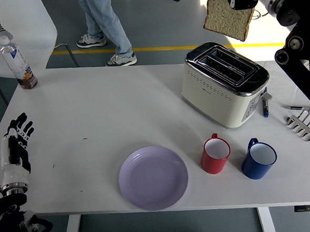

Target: Push plate across desktop,pick up the break from the machine,place the break in the plate

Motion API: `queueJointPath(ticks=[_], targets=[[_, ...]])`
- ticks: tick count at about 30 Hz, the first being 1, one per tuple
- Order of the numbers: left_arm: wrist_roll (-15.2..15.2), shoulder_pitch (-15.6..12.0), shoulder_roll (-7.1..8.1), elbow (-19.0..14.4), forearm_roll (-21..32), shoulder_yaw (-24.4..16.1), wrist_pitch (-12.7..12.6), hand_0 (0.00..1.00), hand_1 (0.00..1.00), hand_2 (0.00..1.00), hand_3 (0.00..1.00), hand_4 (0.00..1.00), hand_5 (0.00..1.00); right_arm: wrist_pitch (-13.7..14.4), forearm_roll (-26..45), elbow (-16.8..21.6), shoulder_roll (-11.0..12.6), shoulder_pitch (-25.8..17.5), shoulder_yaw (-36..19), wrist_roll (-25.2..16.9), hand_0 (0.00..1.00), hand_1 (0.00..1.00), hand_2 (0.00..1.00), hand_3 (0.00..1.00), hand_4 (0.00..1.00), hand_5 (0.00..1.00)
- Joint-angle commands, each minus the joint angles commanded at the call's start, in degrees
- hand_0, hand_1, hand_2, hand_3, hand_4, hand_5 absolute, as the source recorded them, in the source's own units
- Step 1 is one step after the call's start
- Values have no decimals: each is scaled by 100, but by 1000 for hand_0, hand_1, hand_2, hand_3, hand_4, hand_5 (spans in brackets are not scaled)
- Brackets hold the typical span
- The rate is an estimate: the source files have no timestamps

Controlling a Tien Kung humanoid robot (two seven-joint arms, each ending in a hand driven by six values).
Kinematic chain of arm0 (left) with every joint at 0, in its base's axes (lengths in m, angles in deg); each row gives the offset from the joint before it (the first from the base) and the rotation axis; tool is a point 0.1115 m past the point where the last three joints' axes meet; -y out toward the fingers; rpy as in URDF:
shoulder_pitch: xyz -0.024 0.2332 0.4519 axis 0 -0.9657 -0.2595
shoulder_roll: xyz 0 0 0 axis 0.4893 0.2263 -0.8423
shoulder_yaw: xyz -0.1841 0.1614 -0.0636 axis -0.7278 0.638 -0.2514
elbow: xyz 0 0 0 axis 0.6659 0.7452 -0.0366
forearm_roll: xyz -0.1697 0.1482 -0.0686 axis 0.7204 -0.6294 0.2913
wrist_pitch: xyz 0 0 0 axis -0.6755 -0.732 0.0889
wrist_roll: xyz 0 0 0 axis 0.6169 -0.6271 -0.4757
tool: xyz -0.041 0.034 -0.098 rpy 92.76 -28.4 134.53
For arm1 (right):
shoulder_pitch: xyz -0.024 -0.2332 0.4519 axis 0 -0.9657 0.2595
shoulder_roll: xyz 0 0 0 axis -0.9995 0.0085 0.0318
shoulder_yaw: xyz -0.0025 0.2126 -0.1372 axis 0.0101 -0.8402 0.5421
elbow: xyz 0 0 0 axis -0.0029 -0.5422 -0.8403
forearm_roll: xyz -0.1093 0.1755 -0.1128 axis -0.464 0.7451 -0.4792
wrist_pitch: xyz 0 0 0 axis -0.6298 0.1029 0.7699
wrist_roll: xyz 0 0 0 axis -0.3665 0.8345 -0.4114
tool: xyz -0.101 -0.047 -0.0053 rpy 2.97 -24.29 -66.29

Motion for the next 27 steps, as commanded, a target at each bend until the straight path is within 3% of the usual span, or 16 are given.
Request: queueJointPath(ticks=[4, 7, 13, 15, 21, 27], targets=[[0, -27, 0, 6, -2, -2, -3, 851, 860, 905, 809, 515, 998, -372, 911, 818, 232, -100, 300, 42, 294, 318, 385, 443, 346, 98], [2, -45, 0, 10, 1, 15, 1, 850, 860, 905, 809, 515, 998, -674, 1626, 1160, 383, -162, 677, 48, 291, 314, 383, 443, 334, 102], [9, -92, 0, 34, 9, 21, 6, 850, 860, 905, 809, 515, 998, -848, 2677, 1231, 317, -196, 1537, 28, 283, 312, 380, 442, 329, 111], [9, -96, 0, 37, 9, 26, 8, 850, 860, 905, 809, 515, 998, -851, 2726, 1229, 301, -198, 1638, 25, 283, 312, 380, 442, 329, 111], [10, -107, 0, 36, 8, 47, 19, 850, 860, 905, 809, 515, 998, -922, 3041, 1214, 89, -289, 2617, 0, 283, 308, 378, 438, 317, 125], [8, -123, 0, 33, 11, 23, 11, 849, 860, 905, 809, 515, 998, -873, 3046, 1130, -212, -512, 2898, 5, 283, 308, 378, 438, 317, 127]])
